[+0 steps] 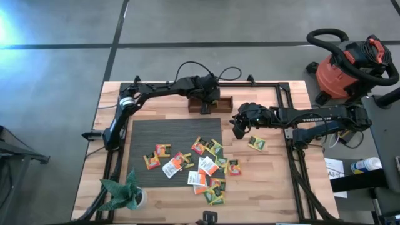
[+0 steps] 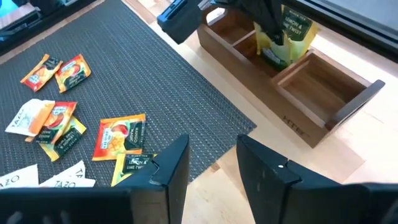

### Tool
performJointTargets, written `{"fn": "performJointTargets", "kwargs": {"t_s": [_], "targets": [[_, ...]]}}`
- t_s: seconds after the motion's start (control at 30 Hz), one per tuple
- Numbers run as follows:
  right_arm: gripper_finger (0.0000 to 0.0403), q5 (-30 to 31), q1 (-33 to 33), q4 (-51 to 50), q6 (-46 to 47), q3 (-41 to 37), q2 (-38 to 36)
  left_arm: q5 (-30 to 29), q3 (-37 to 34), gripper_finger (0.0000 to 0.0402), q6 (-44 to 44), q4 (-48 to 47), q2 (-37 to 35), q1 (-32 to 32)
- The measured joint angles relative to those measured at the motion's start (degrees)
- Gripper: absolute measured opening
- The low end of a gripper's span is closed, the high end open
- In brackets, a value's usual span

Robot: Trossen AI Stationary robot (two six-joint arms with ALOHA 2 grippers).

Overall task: Pick & Place Tea
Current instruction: Put the yellow tea bag into the middle section of the wooden organizer

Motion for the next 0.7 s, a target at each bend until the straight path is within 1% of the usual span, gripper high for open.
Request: {"fn": "performJointTargets", "kwargs": {"t_s": [0.17,0.37,0.53,0.7], "targets": [[0.0134,0.0,0.0,-0.1,0.2,0.0,0.0,-1.4,0.0,0.0000,2.3,2.5,0.0,0.1],[0.0135,0.0,0.0,-0.1,0.2,0.0,0.0,-1.9,0.0,0.0003,2.4,2.9,0.9,0.1],[0.0129,0.0,0.0,-0.1,0.2,0.0,0.0,-3.7,0.0,0.0027,2.5,3.1,2.2,0.1],[0.0127,0.0,0.0,-0.4,0.2,0.0,0.0,-6.7,0.0,0.0055,2.6,5.9,2.2,0.1]]}}
